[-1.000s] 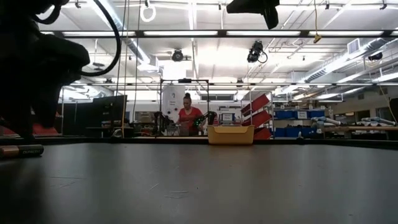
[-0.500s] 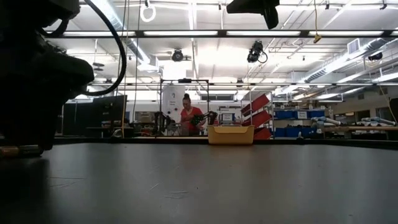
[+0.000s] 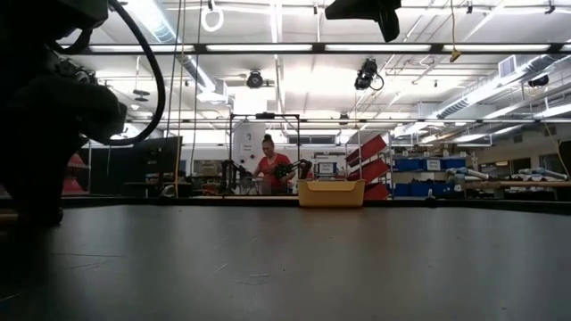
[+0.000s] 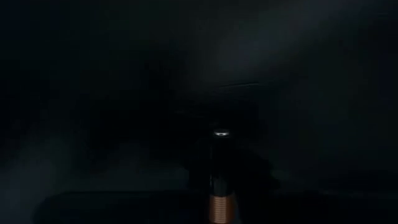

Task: Sort batteries
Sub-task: Put the black battery into the green bin

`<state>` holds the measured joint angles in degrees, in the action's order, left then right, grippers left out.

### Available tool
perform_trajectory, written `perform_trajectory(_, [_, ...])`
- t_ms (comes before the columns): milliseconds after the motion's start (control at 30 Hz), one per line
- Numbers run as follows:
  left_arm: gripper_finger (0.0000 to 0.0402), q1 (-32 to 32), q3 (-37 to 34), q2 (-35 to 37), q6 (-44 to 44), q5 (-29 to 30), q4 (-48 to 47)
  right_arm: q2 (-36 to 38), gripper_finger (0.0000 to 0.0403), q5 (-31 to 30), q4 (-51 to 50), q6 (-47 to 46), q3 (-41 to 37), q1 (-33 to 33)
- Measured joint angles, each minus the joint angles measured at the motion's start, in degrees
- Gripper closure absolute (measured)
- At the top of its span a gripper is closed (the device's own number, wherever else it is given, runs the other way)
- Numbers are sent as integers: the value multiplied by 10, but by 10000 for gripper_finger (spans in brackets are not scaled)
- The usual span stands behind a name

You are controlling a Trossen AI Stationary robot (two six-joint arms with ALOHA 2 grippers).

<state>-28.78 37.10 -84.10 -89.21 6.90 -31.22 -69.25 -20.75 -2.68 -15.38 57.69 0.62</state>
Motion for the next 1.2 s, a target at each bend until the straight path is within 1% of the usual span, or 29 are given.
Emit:
perform_trajectory(133, [353, 2, 10, 4, 6, 7, 0, 0, 402, 0, 0, 1, 0, 0])
perform_trajectory(300, [353, 2, 45, 51, 33, 26, -10, 0, 402, 0, 0, 1, 0, 0])
perform_trajectory(467, [353, -4, 77, 95, 58, 26, -57, 0, 401, 0, 0, 5, 0, 0])
perform_trajectory(533, [353, -11, 89, 116, 67, 10, -56, 0, 402, 0, 0, 5, 0, 0])
perform_trajectory(633, [353, -40, 91, 124, 61, -38, -63, 0, 402, 0, 0, 6, 0, 0])
perform_trajectory(733, [353, -92, 92, 127, 10, -66, -67, 0, 401, 0, 0, 7, 0, 0])
perform_trajectory(833, [353, -162, 91, 123, -71, -67, -75, 0, 402, 0, 0, 14, 0, 0])
perform_trajectory(967, [353, -257, 90, 124, -219, -27, -82, 0, 402, 11, -3, 20, 0, 0])
perform_trajectory(1067, [353, -311, 89, 124, -325, 3, -105, 0, 402, 13, -4, 26, 0, -2])
perform_trajectory(1200, [353, -327, 88, 124, -340, -15, -157, 0, 402, 14, -1, 36, 0, -9])
